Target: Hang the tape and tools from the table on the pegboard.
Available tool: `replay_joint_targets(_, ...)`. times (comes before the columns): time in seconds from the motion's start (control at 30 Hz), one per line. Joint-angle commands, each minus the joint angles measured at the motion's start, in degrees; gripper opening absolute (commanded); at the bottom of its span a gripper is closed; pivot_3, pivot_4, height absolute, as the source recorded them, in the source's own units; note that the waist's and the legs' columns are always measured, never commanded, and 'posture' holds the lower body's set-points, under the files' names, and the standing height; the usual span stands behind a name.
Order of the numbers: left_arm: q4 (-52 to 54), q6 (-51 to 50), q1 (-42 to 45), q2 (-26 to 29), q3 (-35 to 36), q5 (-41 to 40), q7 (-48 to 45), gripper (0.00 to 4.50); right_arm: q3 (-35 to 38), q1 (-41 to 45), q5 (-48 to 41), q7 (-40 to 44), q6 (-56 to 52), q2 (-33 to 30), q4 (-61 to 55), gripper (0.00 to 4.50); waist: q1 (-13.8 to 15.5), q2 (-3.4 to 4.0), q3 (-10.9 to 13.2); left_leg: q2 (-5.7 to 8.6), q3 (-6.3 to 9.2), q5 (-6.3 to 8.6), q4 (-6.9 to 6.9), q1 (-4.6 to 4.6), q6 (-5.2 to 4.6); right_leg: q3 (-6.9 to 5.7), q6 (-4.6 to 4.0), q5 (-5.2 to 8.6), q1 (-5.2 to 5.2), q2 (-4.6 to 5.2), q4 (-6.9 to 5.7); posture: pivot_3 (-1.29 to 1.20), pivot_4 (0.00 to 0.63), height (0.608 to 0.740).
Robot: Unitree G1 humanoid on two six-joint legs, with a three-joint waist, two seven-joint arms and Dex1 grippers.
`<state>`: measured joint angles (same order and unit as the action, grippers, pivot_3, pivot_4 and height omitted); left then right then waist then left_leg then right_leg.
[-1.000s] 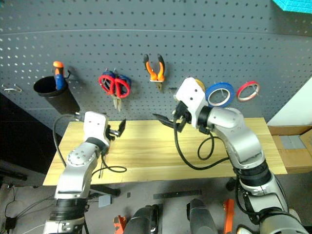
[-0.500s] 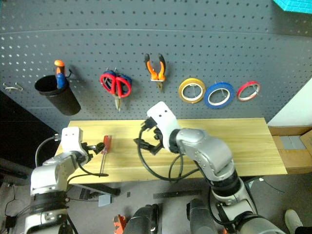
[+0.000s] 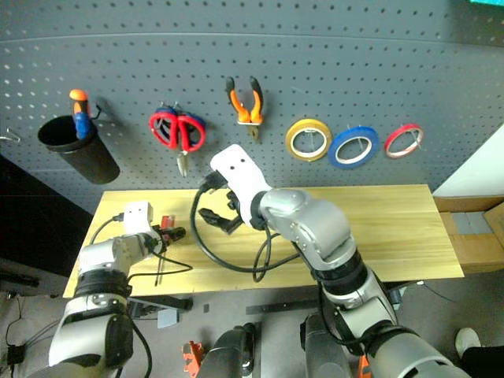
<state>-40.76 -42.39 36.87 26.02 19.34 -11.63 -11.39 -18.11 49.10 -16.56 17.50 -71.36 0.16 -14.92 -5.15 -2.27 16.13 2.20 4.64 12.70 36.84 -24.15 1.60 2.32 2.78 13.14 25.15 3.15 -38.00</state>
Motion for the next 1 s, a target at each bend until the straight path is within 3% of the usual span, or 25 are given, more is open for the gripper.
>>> replay_joint_targets(0.03, -4.43, 1.97, 0.91, 0.91, 2.19, -0.85, 1.82, 3.51, -0.41, 2.06, -0.09, 0.56, 1.25, -0.12, -1.05, 4.5, -0.1, 0.0, 0.0, 0.0, -0.03, 0.0, 0.0, -0.02, 0.0, 0.02, 0.0, 0.0, 0.03, 0.0, -0.01, -0.16, 0.325, 0.74)
replay_joint_targets(0.3, -6.75, 3.13, 1.11, 0.98, 2.91, -1.58, 2.46, 0.86, -1.2, 2.72, -0.13, 1.3, 1.63, -1.92, -1.32, 4.5, -0.63, 0.0, -0.01, 0.02, -0.03, 0.0, 0.03, -0.01, 0.0, 0.02, 0.0, 0.0, 0.01, 0.01, -0.03, -0.18, 0.301, 0.74)
replay_joint_targets(0.63, 9.03, -2.94, -7.91, 1.33, 3.26, -3.69, 1.07, 0.85, -4.12, 1.58, -1.95, 11.98, 14.74, -6.6, -6.29, 4.5, -1.37, -0.05, -0.05, 0.0, -0.02, 0.01, -0.01, -0.02, 0.02, 0.01, 0.0, -0.01, 0.04, 0.02, -0.02, -0.15, 0.247, 0.74)
replay_joint_targets(0.83, 18.32, -4.6, -10.63, 1.17, 3.71, -5.24, 1.21, 0.85, -4.05, 2.36, -1.61, 15.97, 21.41, -7.62, -3.63, 4.5, -1.24, -0.15, -0.13, 0.0, 0.01, 0.0, 0.02, -0.06, 0.04, -0.01, -0.01, -0.03, 0.06, 0.01, -0.01, -0.13, 0.208, 0.74)
replay_joint_targets(1.0, 38.55, 3.41, -16.47, -0.15, 3.39, -4.64, 1.24, 0.85, -2.84, 3.41, -1.1, 17.1, 24.02, -8.39, -2.29, 4.5, -1.0, -0.51, -0.42, 0.0, 0.01, -0.02, 0.03, -0.19, 0.09, -0.01, -0.1, -0.08, 0.14, 0.03, 0.05, -0.11, 0.165, 0.74)
